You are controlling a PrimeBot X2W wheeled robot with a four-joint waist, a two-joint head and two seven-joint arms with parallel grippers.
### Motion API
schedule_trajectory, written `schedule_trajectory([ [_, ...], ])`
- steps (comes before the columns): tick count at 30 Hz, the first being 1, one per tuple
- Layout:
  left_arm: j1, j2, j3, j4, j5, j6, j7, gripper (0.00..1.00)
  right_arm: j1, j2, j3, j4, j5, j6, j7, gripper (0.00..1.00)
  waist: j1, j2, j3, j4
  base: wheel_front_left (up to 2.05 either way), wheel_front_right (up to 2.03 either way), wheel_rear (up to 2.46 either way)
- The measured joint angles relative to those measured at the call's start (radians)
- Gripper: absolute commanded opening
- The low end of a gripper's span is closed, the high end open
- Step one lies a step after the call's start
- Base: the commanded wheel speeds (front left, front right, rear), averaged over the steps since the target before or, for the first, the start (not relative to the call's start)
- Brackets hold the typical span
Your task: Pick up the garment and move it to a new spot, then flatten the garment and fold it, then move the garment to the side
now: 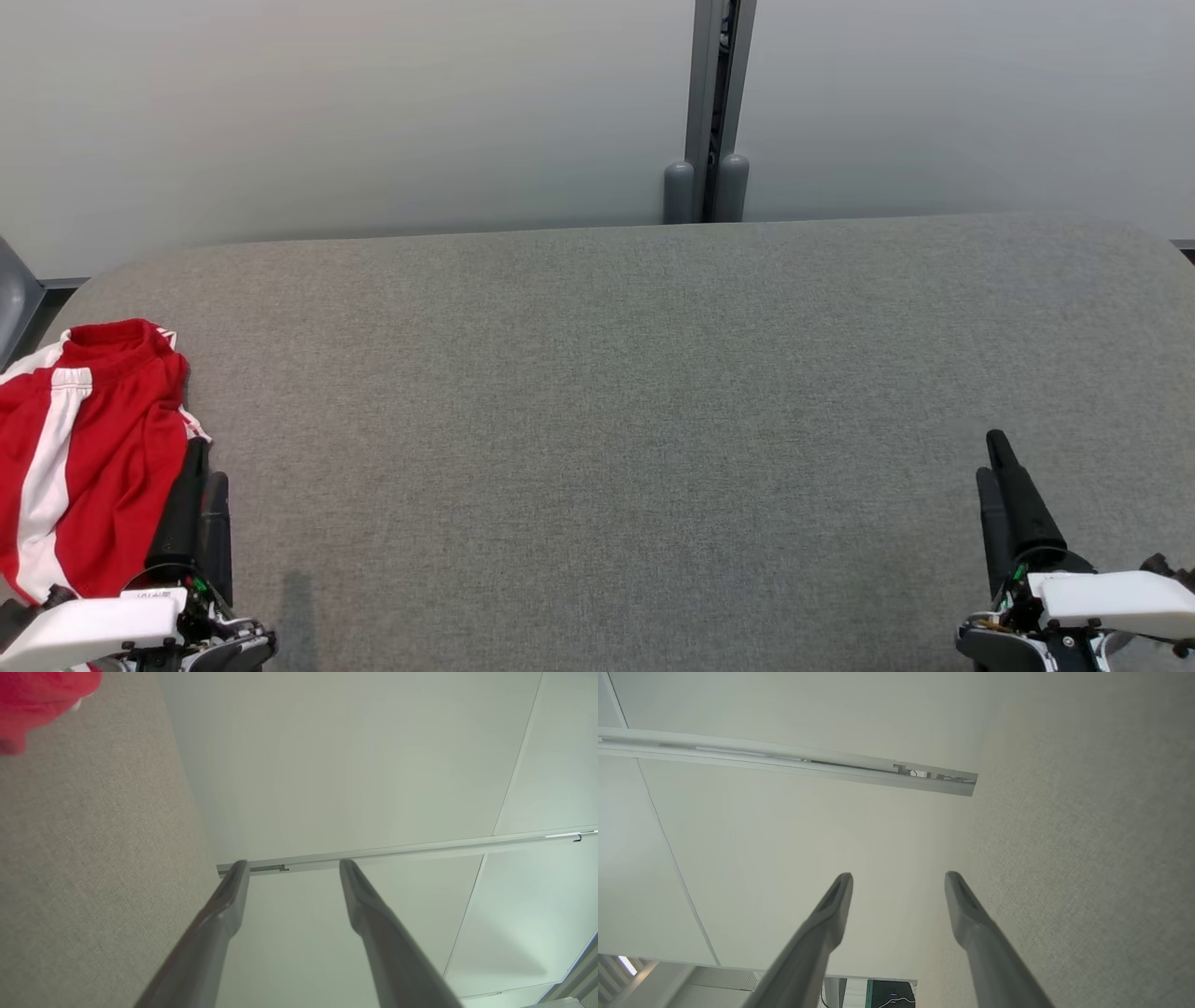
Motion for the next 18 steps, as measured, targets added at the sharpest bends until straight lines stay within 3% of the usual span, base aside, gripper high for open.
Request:
schedule_trajectory([
  [7, -0.032, 0.012, -0.030, -0.014, 0.136, 0.000, -0.052, 1.00, -0.019, -0.016, -0.019, -0.047, -0.173, 0.000, -0.016, 1.00, 0.0000, 0.0000, -0.001, 0.004, 0.00, 0.00, 0.00],
  [18, -0.040, 0.011, -0.054, -0.082, 0.451, 0.000, -0.112, 1.00, -0.024, -0.043, -0.017, -0.109, -0.482, 0.000, -0.042, 1.00, -0.0001, 0.0000, -0.004, 0.009, 0.00, 0.00, 0.00],
])
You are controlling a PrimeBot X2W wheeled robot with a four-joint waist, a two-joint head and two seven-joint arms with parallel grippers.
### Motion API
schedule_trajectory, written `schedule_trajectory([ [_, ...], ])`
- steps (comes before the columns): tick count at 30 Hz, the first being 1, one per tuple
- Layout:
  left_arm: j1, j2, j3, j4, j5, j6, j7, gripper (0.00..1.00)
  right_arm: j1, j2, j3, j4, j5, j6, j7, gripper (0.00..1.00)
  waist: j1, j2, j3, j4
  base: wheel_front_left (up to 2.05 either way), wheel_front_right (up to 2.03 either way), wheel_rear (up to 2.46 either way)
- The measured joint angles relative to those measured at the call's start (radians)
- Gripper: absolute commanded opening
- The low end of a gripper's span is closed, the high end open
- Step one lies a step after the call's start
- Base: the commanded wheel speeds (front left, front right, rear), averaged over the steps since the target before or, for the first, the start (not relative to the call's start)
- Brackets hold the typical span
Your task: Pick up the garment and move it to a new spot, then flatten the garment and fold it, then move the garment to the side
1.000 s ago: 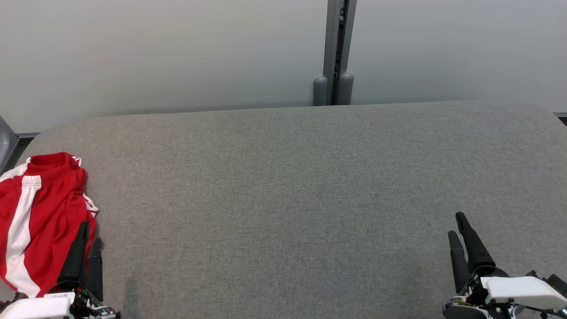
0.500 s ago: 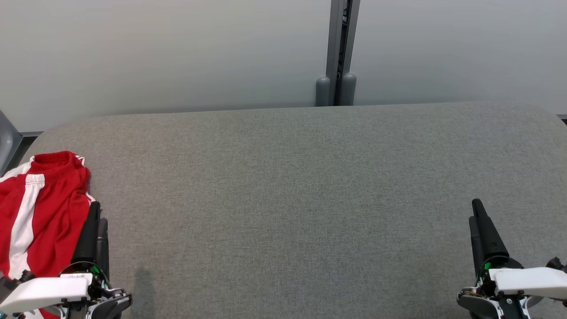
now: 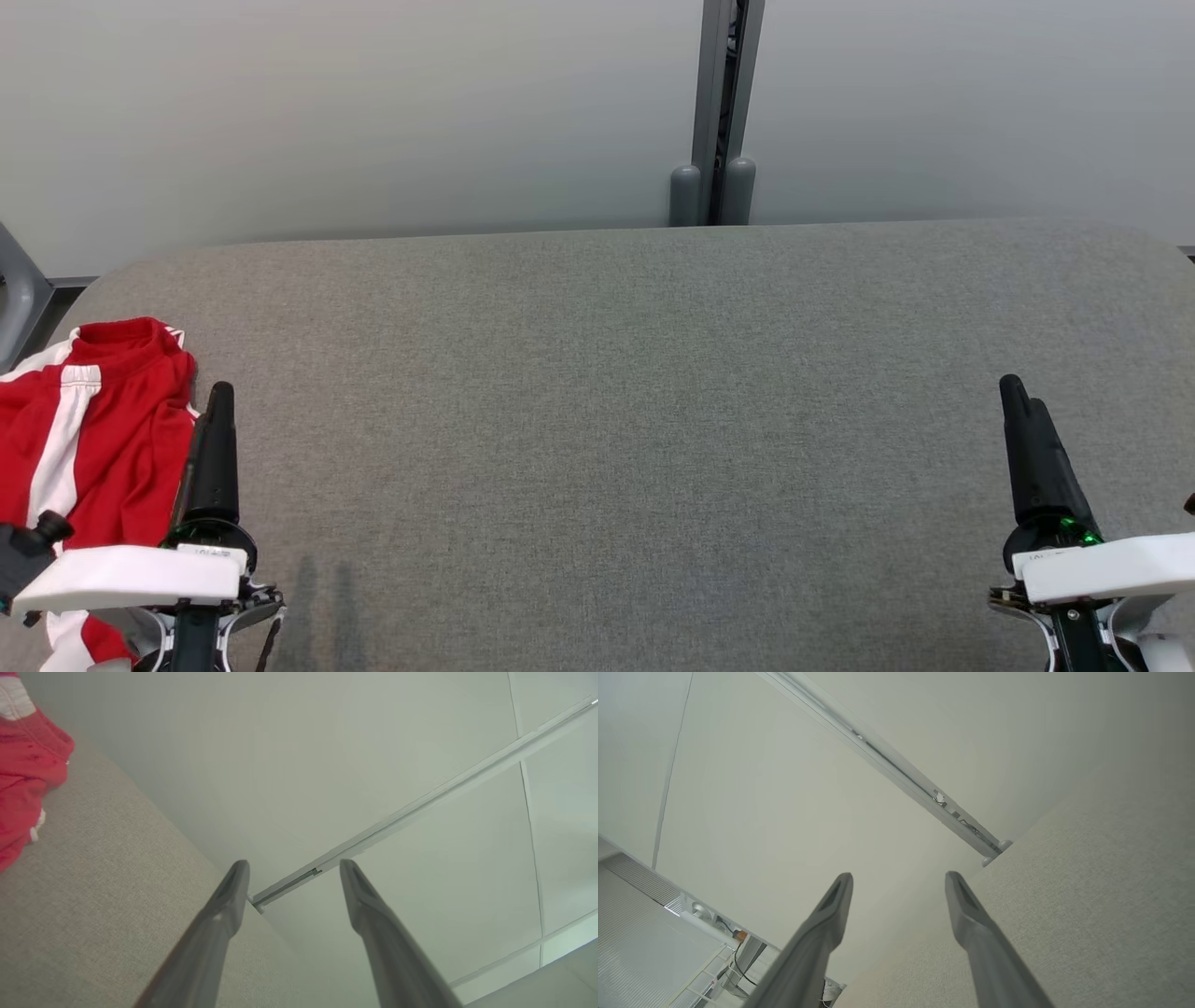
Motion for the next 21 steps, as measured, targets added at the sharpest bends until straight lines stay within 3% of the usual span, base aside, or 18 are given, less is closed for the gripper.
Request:
schedule_trajectory([
  [21, 0.048, 0.035, -0.098, -0.028, 0.424, 0.013, -0.093, 1.00, 0.026, -0.007, -0.023, 0.046, -0.377, 0.000, -0.038, 1.00, 0.0001, 0.0000, -0.020, -0.001, 0.00, 0.00, 0.00],
])
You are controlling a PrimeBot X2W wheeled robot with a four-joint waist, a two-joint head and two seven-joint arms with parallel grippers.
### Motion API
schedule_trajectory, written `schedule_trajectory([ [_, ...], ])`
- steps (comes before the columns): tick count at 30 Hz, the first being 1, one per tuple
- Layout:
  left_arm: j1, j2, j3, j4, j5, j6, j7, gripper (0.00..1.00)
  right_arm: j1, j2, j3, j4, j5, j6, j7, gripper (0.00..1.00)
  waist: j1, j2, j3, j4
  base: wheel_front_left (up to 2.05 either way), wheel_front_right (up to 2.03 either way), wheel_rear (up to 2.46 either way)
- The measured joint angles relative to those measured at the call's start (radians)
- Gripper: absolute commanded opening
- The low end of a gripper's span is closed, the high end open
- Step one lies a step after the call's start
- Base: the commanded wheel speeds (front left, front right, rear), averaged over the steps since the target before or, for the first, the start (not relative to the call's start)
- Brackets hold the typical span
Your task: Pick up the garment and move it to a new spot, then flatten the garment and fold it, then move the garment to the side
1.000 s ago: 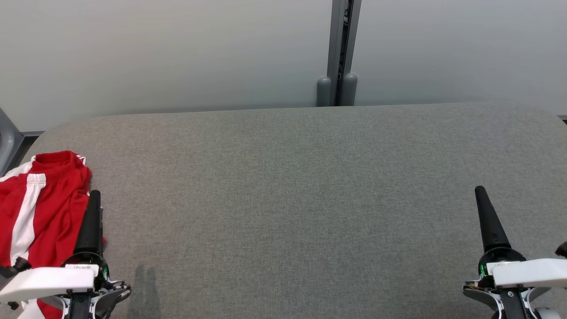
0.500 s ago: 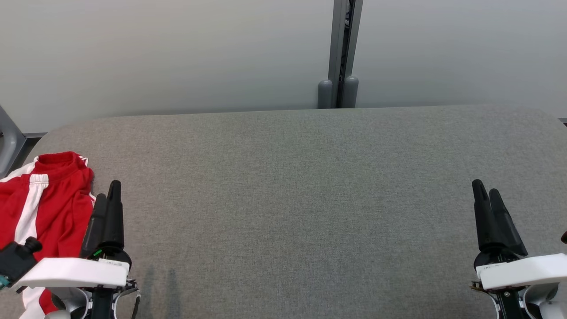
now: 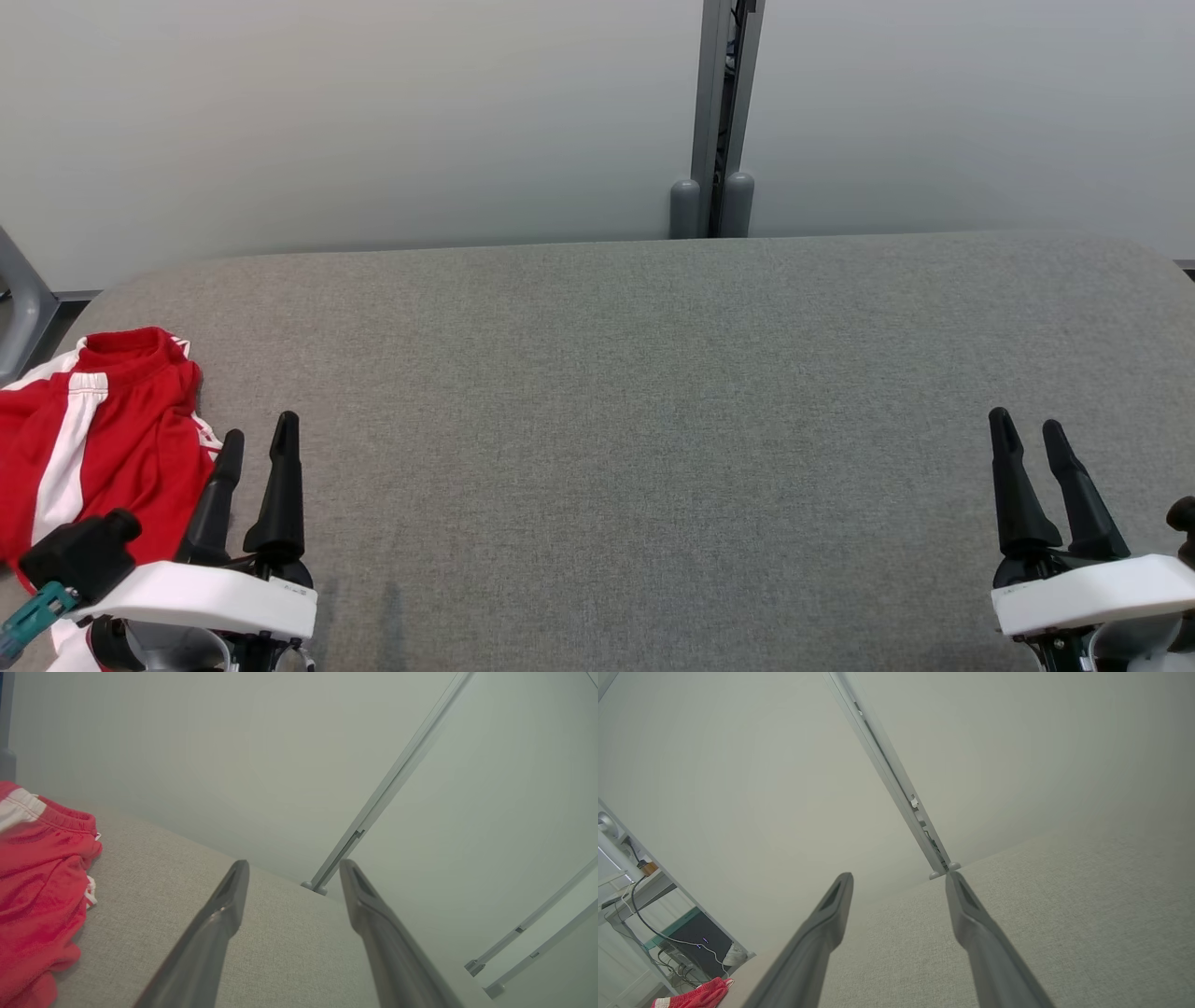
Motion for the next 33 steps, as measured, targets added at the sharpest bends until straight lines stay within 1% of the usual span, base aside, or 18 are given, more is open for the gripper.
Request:
schedule_trajectory([
  [18, 0.027, 0.025, -0.062, 0.047, 0.219, 0.030, -0.069, 1.00, 0.006, 0.006, -0.023, 0.045, -0.244, 0.000, -0.031, 1.00, 0.0000, 0.0000, -0.012, 0.001, 0.00, 0.00, 0.00],
  [19, 0.031, 0.028, -0.071, 0.053, 0.243, 0.030, -0.076, 1.00, 0.009, 0.007, -0.026, 0.049, -0.266, 0.000, -0.033, 1.00, 0.0000, 0.0000, -0.013, 0.001, 0.00, 0.00, 0.00],
  [26, 0.038, 0.035, -0.089, 0.066, 0.312, 0.046, -0.102, 1.00, 0.020, 0.007, -0.024, 0.058, -0.337, 0.000, -0.043, 1.00, 0.0000, 0.0000, -0.017, 0.002, 0.00, 0.00, 0.00],
  [33, 0.039, 0.032, -0.099, 0.081, 0.358, 0.052, -0.124, 1.00, 0.023, 0.010, -0.022, 0.071, -0.397, 0.000, -0.052, 1.00, 0.0000, 0.0000, -0.020, 0.005, 0.00, 0.00, 0.00],
])
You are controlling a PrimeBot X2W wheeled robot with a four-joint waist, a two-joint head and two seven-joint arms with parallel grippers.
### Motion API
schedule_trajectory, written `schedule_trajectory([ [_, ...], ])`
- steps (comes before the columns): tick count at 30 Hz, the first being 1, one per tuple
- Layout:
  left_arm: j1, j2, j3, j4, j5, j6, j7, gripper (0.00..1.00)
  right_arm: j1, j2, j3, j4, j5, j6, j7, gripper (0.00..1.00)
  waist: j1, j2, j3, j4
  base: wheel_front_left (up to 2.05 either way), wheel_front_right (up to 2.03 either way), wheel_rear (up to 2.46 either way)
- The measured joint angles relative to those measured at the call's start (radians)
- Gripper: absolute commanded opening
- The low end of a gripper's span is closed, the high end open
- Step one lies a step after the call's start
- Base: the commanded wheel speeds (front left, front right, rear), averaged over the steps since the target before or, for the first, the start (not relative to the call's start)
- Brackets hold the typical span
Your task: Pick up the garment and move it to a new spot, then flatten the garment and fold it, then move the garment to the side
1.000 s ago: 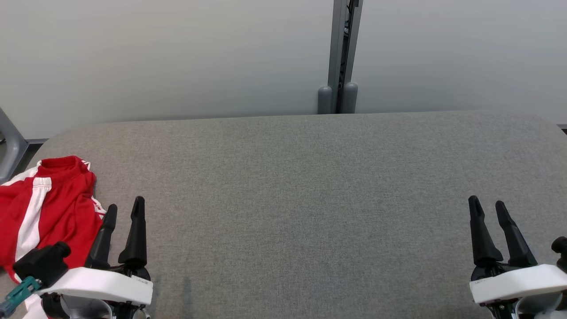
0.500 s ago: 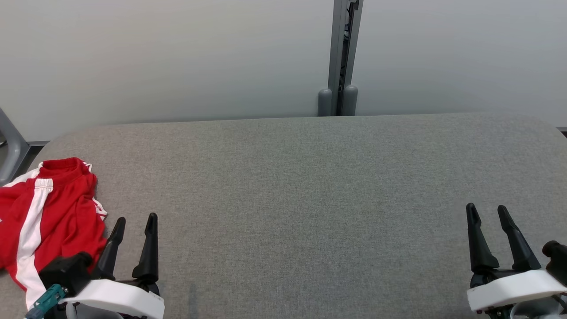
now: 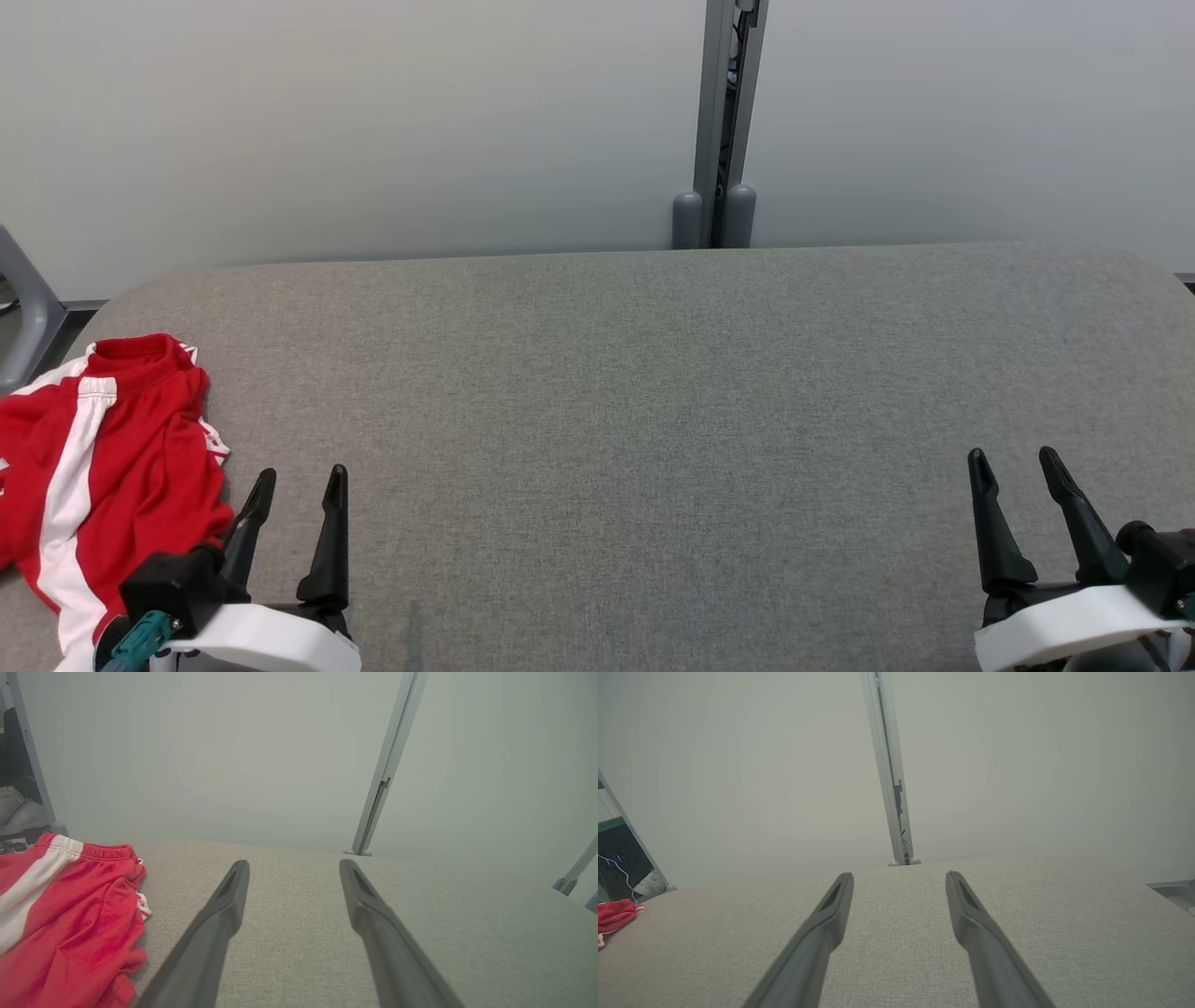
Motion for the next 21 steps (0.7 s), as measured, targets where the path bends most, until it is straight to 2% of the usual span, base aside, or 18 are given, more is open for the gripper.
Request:
schedule_trajectory([
  [21, 0.000, -0.009, -0.007, 0.053, 0.124, -0.004, -0.061, 1.00, 0.017, 0.011, -0.022, 0.025, -0.116, 0.000, -0.026, 1.00, 0.0000, 0.0000, -0.004, 0.006, 0.00, 0.00, 0.00],
])
